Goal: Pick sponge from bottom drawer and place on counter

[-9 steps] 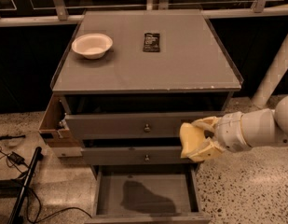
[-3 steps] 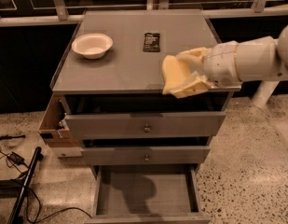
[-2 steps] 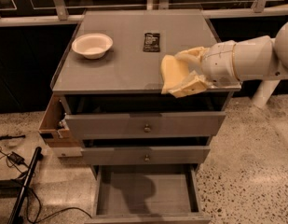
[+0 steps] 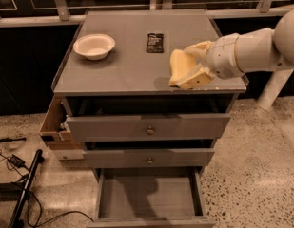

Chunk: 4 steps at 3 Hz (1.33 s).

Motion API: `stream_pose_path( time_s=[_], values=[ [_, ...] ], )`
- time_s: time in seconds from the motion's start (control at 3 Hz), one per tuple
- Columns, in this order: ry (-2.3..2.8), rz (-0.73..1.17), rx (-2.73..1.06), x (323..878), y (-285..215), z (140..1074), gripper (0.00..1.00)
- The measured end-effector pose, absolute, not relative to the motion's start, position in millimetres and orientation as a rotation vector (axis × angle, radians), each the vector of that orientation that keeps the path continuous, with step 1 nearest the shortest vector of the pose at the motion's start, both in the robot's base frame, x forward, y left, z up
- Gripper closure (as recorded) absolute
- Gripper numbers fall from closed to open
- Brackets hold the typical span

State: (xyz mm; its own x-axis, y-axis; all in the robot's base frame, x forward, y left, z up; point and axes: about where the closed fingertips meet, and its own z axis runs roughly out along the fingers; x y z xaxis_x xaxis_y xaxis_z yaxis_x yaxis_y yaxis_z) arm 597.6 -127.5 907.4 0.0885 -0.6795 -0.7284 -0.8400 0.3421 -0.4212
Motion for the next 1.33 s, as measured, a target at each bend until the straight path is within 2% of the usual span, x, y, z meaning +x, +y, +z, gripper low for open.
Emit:
stream_pose_path(
  time_s=[0.67, 1.33],
  values=[
    [1.712, 0.185, -1.342, 666, -143, 900, 1.0],
    [1.747, 0.306, -1.281, 702, -132, 873, 1.0]
  ],
)
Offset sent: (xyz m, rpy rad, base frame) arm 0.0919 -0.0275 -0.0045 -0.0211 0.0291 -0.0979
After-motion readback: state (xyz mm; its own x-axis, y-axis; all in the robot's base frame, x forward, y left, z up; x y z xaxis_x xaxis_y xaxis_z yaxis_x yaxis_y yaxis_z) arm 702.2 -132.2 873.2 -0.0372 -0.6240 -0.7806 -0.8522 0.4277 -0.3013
